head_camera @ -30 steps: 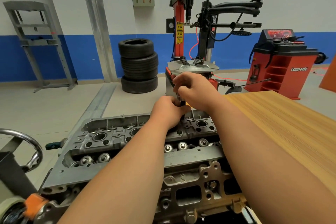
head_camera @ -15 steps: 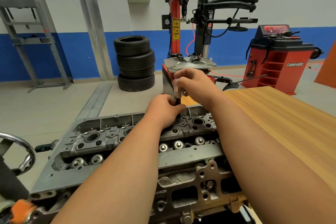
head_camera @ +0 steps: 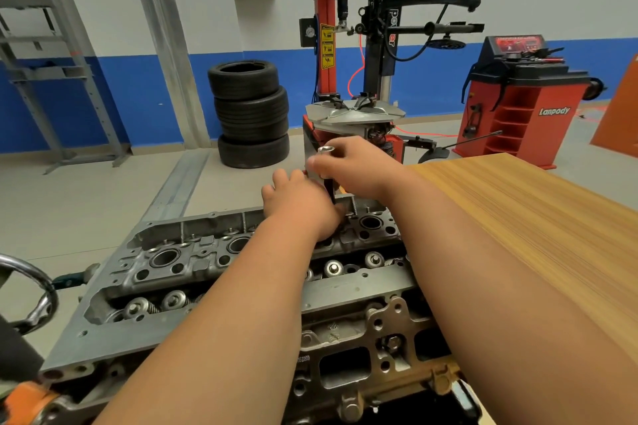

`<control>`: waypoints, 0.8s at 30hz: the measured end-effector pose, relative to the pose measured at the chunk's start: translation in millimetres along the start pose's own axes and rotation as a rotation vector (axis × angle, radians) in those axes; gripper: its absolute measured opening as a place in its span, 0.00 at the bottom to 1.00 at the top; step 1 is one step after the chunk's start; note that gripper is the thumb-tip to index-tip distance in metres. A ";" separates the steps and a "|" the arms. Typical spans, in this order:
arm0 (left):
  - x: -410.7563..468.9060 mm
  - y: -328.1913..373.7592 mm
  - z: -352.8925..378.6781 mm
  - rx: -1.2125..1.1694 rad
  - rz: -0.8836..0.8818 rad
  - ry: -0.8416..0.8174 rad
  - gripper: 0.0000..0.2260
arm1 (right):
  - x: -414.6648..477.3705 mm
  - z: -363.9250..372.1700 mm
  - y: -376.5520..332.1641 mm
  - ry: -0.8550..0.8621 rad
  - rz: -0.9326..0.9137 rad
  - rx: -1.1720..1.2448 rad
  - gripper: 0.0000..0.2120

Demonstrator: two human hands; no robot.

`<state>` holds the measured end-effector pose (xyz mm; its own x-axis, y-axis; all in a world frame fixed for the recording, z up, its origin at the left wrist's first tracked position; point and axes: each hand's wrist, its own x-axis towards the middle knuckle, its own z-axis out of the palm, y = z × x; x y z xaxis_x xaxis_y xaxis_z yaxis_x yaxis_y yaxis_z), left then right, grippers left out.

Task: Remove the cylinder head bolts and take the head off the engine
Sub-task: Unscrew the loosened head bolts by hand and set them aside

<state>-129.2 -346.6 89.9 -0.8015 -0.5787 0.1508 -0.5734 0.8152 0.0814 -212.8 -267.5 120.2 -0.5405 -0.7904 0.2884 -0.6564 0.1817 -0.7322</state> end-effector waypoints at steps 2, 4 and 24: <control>-2.1 3.7 -0.6 0.016 0.011 -0.015 0.24 | -0.5 1.3 2.4 0.013 -0.011 -0.049 0.17; -2.8 4.2 -1.0 -0.020 0.003 -0.043 0.22 | -0.6 -1.2 3.9 0.050 -0.015 -0.028 0.14; -5.6 -4.7 -3.7 -0.693 0.093 0.067 0.09 | 2.8 4.0 -42.7 0.562 -0.324 0.364 0.03</control>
<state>-121.3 -347.1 92.3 -0.8170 -0.5213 0.2465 -0.2445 0.7003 0.6707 -184.2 -279.8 149.8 -0.6015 -0.3347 0.7254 -0.6656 -0.2922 -0.6867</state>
